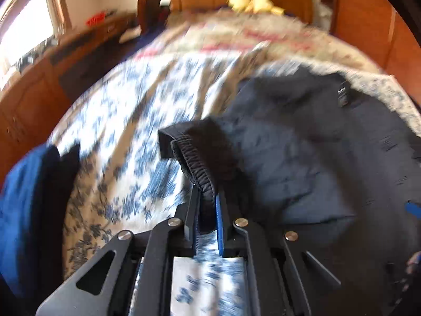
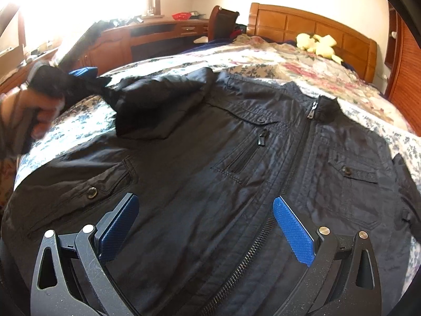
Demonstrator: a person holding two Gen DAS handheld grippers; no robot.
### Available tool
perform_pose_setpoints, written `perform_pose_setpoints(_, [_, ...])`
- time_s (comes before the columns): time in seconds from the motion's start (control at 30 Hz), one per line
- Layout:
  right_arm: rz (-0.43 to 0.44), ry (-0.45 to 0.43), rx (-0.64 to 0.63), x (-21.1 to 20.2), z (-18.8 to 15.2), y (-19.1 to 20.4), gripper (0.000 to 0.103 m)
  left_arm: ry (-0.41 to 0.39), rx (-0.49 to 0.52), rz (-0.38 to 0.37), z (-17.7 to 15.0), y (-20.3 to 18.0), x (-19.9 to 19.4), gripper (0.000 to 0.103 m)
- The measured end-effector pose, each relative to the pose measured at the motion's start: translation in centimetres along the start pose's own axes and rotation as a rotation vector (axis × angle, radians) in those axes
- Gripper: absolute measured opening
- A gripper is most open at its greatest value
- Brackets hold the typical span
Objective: Fold large clothes
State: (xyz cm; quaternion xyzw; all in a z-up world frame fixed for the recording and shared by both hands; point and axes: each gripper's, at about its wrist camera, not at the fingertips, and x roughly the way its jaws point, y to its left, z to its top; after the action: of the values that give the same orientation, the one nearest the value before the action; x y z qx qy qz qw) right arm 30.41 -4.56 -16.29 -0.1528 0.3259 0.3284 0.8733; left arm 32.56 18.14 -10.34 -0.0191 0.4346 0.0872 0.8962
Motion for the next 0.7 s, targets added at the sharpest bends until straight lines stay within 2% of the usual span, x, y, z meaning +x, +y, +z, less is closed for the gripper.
perform_pose_setpoints(0.1, [-0.022,-0.017,-0.004,-1.5,-0.4,-0.5,0.103,-0.091,0.059,-0.019,1.2,-2.8,-4.4,0.006])
perform_pose_setpoints(0.2, [-0.045,-0.024,0.011,-3.1,-1.2,-1.5,0.103,-0.171,0.109,-0.071,2.0,-6.2,-8.5,0.006])
perform_pose_setpoints(0.3, [-0.072,-0.030,0.035,-4.9,-2.3,-3.0,0.103,-0.223,0.160,-0.112,2.1,-9.2,-11.2,0.006])
perform_pose_setpoints(0.6, [-0.152,-0.035,0.090,-9.5,-4.9,-6.7,0.103,-0.279,0.266,-0.272,-0.3,-16.7,-16.0,0.006])
perform_pose_setpoints(0.7, [-0.174,-0.035,0.110,-10.7,-5.6,-7.7,0.103,-0.310,0.282,-0.255,-1.4,-18.0,-17.4,0.006])
